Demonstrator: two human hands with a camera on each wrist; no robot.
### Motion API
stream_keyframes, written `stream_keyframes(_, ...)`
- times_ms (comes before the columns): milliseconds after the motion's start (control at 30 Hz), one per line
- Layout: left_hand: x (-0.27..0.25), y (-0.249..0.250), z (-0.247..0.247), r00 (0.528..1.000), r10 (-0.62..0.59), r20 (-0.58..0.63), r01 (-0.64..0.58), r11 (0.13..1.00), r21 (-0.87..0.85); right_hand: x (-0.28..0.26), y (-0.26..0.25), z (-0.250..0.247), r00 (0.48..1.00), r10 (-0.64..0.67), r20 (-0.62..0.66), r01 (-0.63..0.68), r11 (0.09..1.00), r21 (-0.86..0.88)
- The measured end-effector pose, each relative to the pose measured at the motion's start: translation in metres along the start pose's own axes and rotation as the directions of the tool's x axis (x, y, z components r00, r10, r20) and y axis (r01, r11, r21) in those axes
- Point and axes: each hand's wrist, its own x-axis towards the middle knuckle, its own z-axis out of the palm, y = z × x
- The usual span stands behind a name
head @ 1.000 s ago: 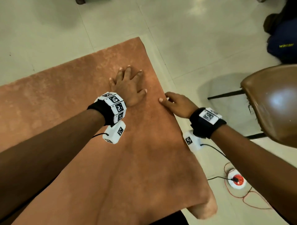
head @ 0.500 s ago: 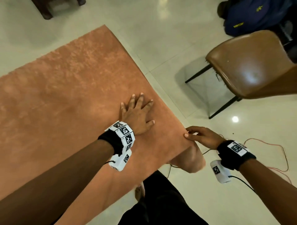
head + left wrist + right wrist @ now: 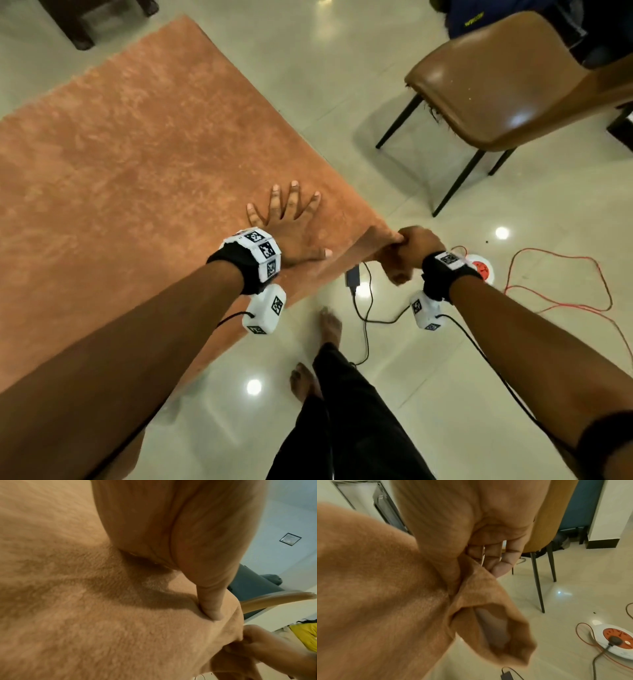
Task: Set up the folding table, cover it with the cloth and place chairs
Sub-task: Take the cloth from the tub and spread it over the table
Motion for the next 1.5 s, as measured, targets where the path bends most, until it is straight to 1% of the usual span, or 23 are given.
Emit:
stream_keyframes(67,0.004,-0.001,0.002,1.0,-0.003,0.007,0.003,1.0,-0.004,0.0,0.013,-0.02,0.993,-0.017,-0.115,0.015,1.0,-0.015)
stream_keyframes(133,0.006,-0.001,0.004,1.0,-0.017,0.009,0.017,1.0,0.0,-0.006,0.025,-0.044,0.97,-0.097,-0.223,0.107,0.994,0.032)
stream_keyframes(200,0.008,0.0,0.004,0.999,-0.033,0.01,0.033,0.999,0.012,-0.018,0.036,-0.064,0.91,-0.196,-0.366,0.263,0.954,0.142)
stream_keyframes(267,0.007,0.002,0.003,0.999,-0.044,0.022,0.043,0.999,0.019,-0.033,0.04,-0.069,0.872,-0.147,-0.467,0.341,0.868,0.362)
stream_keyframes(300,0.007,0.002,0.002,0.999,-0.044,0.03,0.043,0.999,0.026,-0.038,0.04,-0.062,0.885,-0.097,-0.455,0.329,0.822,0.465)
stream_keyframes(333,0.007,0.003,0.001,0.998,-0.048,0.042,0.047,0.999,0.028,-0.038,0.044,-0.049,0.915,-0.093,-0.392,0.292,0.823,0.487)
stream_keyframes(367,0.007,0.004,0.0,0.997,-0.052,0.054,0.05,0.998,0.028,-0.035,0.049,-0.031,0.951,-0.131,-0.282,0.243,0.878,0.412)
stream_keyframes(400,0.007,0.005,-0.001,0.996,-0.057,0.064,0.055,0.998,0.033,-0.03,0.056,-0.011,0.979,-0.164,-0.119,0.189,0.953,0.235)
stream_keyframes(433,0.007,0.006,-0.002,0.996,-0.064,0.067,0.061,0.997,0.044,-0.026,0.064,0.01,0.984,-0.163,0.071,0.16,0.986,0.036)
stream_keyframes(467,0.006,0.006,-0.002,0.995,-0.07,0.07,0.066,0.996,0.057,-0.022,0.072,0.028,0.974,-0.119,0.19,0.146,0.981,-0.13)
stream_keyframes(500,0.005,0.007,-0.003,0.995,-0.074,0.074,0.069,0.995,0.067,-0.02,0.077,0.037,0.97,-0.09,0.226,0.132,0.974,-0.181)
stream_keyframes(533,0.005,0.008,-0.003,0.995,-0.074,0.066,0.07,0.995,0.069,-0.016,0.082,0.043,0.977,-0.064,0.206,0.094,0.986,-0.138)
stream_keyframes(600,0.003,0.009,-0.001,0.996,-0.074,0.042,0.071,0.995,0.077,-0.009,0.088,0.047,0.994,-0.003,0.113,-0.008,0.996,0.09)
stream_keyframes(667,0.004,0.009,0.0,0.997,-0.077,0.031,0.074,0.993,0.086,-0.002,0.086,0.046,0.995,0.079,0.062,-0.096,0.919,0.383)
stream_keyframes(733,0.007,0.007,0.001,0.997,-0.075,0.035,0.072,0.993,0.091,0.015,0.082,0.052,0.981,0.157,0.118,-0.196,0.82,0.537)
stream_keyframes(867,0.008,0.005,0.001,0.995,-0.071,0.064,0.065,0.993,0.094,0.039,0.057,0.072,0.913,0.194,0.36,-0.38,0.727,0.571)
stream_keyframes(967,0.009,0.003,0.002,0.995,-0.06,0.078,0.055,0.996,0.07,0.041,0.034,0.086,0.808,0.188,0.558,-0.563,0.527,0.637)
stream_keyframes(1033,0.01,0.001,0.003,0.996,-0.057,0.074,0.052,0.997,0.064,0.039,0.023,0.097,0.761,0.1,0.642,-0.624,0.385,0.68)
stream_keyframes(1100,0.01,0.001,0.004,0.996,-0.056,0.07,0.051,0.997,0.065,0.033,0.009,0.102,0.777,0.017,0.629,-0.611,0.26,0.748)
stream_keyframes(1167,0.01,0.0,0.004,0.996,-0.055,0.064,0.05,0.996,0.076,0.032,-0.003,0.102,0.868,0.055,0.494,-0.497,0.137,0.857)
stream_keyframes(1233,0.01,-0.001,0.004,0.996,-0.058,0.061,0.053,0.995,0.088,0.031,-0.005,0.098,0.929,0.168,0.329,-0.356,0.17,0.919)
stream_keyframes(1333,0.01,0.0,0.004,0.997,-0.061,0.053,0.057,0.995,0.083,0.032,0.016,0.084,0.939,0.288,0.187,-0.281,0.33,0.901)
stream_keyframes(1500,0.005,-0.001,0.013,0.998,-0.031,-0.053,0.037,0.993,0.108,0.033,0.049,0.06,0.953,0.263,0.149,-0.293,0.675,0.677)
